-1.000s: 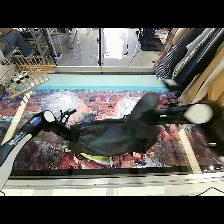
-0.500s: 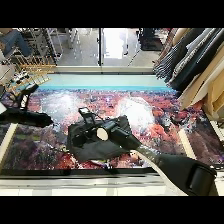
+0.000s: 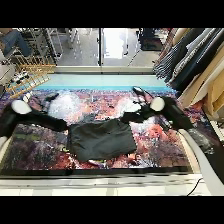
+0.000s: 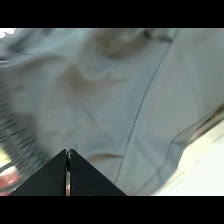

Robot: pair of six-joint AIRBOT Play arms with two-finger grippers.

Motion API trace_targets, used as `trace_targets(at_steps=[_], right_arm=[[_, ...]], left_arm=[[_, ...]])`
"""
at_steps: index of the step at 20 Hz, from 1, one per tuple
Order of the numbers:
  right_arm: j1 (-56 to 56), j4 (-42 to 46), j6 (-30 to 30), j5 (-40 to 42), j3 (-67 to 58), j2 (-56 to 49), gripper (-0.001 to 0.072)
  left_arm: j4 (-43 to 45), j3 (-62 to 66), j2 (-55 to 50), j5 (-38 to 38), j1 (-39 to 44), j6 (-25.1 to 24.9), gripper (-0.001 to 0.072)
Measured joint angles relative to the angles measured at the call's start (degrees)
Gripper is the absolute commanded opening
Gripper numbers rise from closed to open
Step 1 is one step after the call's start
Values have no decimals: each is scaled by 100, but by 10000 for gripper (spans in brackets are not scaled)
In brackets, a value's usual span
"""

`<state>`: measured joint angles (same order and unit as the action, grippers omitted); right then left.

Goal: Fold the clothes and pants, and hang the long-sleeved shirts on hangers.

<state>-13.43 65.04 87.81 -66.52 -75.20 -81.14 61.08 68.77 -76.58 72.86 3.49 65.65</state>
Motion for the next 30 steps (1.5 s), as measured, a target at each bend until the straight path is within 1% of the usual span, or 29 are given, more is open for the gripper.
trace_targets(at_steps=[2,5,9,11,13,14,15,16,17,19,22,25,28,30], right_arm=[[507,-372,-448,-48,575,9,701],[949,-807,-1099,-15,970,-341,700],[1189,-1768,-2173,-24,946,-1093,700],[1180,-2210,-2570,-173,844,-1456,699],[1117,-2686,-2844,-321,739,-1832,691],[1060,-2942,-2946,-391,688,-1991,586],[970,-3182,-3036,-466,649,-2162,393],[866,-3331,-3123,-490,623,-2299,237],[734,-3521,-3222,-494,595,-2406,15],[492,-4054,-3353,-549,442,-2505,21],[358,-4332,-3220,-566,-28,-2415,19],[708,-4312,-2704,-328,-527,-1954,19],[1523,-3965,-1961,219,-667,-1189,19],[2216,-3617,-1471,634,-527,-535,18]], left_arm=[[131,-33,-494,-162,219,48,13],[247,-55,-1062,-367,348,131,14],[302,-61,-1440,-479,407,170,14],[304,-61,-1515,-503,417,184,14],[304,-61,-1552,-516,422,188,14],[308,-61,-1565,-520,424,188,14],[310,-61,-1572,-522,424,188,13],[326,-61,-1572,-522,424,188,14],[350,-63,-1556,-525,424,188,14],[369,-68,-1414,-514,422,192,14],[352,-66,-826,-282,420,205,14],[367,-66,114,31,358,212,15],[420,-63,1078,205,205,210,15],[476,-68,1591,267,66,210,15]])
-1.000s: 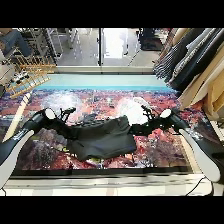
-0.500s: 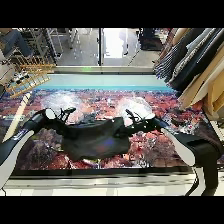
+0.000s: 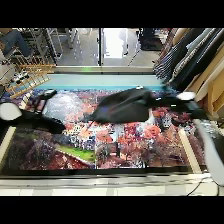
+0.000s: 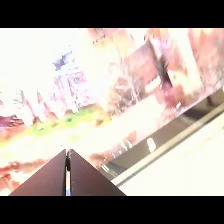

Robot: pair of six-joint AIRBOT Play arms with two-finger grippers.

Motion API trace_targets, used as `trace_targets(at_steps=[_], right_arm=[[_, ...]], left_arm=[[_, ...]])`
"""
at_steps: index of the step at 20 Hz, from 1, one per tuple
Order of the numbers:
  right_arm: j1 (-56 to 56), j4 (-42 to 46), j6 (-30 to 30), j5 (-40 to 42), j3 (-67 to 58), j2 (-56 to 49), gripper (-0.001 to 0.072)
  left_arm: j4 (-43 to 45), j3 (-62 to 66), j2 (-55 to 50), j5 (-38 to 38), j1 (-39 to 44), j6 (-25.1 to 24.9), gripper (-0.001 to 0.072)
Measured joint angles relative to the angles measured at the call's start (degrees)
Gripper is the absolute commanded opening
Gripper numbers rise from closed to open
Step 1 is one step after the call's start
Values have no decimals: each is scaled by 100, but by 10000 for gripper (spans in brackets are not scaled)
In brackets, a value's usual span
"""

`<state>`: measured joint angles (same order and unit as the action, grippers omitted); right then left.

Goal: Fold the clothes and pants, and hang the long-sleeved shirts on hangers.

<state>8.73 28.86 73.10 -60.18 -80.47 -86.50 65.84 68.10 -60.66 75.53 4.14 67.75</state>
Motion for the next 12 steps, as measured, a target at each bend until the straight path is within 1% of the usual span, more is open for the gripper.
trace_targets(at_steps=[2,5,9,12], right_arm=[[717,426,396,260,260,621,18],[1974,1233,903,330,907,1523,18],[3650,2393,1362,223,2135,2455,19],[4688,3115,1530,94,3115,2855,19]], left_arm=[[70,-9,369,39,-136,0,15],[197,-15,649,81,-273,0,15],[367,-15,765,111,-332,0,15],[426,-15,791,118,-345,0,15]])
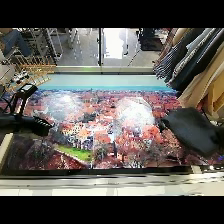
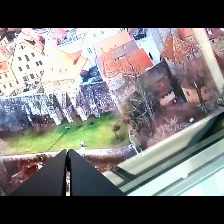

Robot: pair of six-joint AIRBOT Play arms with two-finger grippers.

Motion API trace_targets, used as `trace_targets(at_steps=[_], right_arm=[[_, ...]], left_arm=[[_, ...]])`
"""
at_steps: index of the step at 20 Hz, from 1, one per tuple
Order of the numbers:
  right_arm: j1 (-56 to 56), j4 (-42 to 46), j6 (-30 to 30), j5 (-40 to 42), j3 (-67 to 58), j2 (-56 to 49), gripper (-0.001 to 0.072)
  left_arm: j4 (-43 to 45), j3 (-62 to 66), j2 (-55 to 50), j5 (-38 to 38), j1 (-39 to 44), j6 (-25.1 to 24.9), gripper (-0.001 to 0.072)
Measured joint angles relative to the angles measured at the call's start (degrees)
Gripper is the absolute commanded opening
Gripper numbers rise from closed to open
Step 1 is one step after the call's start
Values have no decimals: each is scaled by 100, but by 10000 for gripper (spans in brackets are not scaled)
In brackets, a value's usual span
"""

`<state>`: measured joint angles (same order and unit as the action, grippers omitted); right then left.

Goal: Fold the clothes and pants, and hang the long-sleeved shirts on hangers.

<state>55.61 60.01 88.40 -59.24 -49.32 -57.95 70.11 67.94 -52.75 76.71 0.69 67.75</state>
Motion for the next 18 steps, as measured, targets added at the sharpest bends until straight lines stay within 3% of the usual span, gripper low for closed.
trace_targets(at_steps=[3,4,6,7,12,15,16,18], right_arm=[[557,817,227,-348,474,157,24],[658,1128,319,-573,544,184,110],[780,1602,433,-1110,601,214,648],[813,1735,466,-1335,579,223,696],[837,1893,570,-2389,-605,240,694],[382,922,553,-2415,-1362,243,691],[55,522,444,-2273,-1480,243,656],[-791,37,223,-1886,-1552,243,501]], left_arm=[[20,0,11,-2,-2,0,15],[24,0,13,-2,-2,0,15],[26,0,17,-4,-2,0,15],[31,0,17,-4,-2,0,15],[345,2,20,52,-2,13,15],[1480,13,55,103,-4,702,14],[2015,15,83,111,-4,1051,15],[3003,15,162,46,-15,1670,15]])
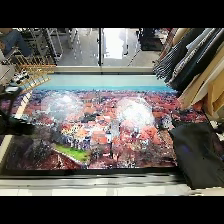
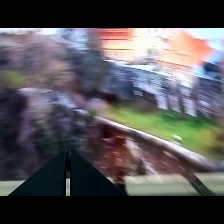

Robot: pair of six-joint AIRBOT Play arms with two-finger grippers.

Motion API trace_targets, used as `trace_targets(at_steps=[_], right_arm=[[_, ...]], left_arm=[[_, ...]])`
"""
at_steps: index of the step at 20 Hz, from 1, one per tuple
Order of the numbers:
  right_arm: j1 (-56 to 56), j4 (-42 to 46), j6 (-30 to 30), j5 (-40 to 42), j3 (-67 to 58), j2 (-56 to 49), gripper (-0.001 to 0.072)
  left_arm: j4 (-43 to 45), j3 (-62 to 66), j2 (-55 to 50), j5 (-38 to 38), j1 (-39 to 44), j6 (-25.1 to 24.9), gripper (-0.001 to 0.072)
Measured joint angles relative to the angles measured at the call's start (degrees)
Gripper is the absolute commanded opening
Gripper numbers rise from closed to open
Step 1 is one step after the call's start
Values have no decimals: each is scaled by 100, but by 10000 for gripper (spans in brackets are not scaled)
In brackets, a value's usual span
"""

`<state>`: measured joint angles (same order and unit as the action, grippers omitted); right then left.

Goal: Fold the clothes and pants, and hang the long-sleeved shirts on hangers.

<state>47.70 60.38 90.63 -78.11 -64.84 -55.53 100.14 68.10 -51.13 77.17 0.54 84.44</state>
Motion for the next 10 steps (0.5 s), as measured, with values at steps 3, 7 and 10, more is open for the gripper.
trace_targets(at_steps=[3,7,10], right_arm=[[-1366,243,-243,721,24,-2,595],[-2597,745,-400,1473,35,0,595],[-3056,881,-439,1753,35,0,595]], left_arm=[[713,2,111,-223,-15,516,15],[1014,-4,170,-310,-22,807,15],[1106,-4,184,-343,-22,887,15]])
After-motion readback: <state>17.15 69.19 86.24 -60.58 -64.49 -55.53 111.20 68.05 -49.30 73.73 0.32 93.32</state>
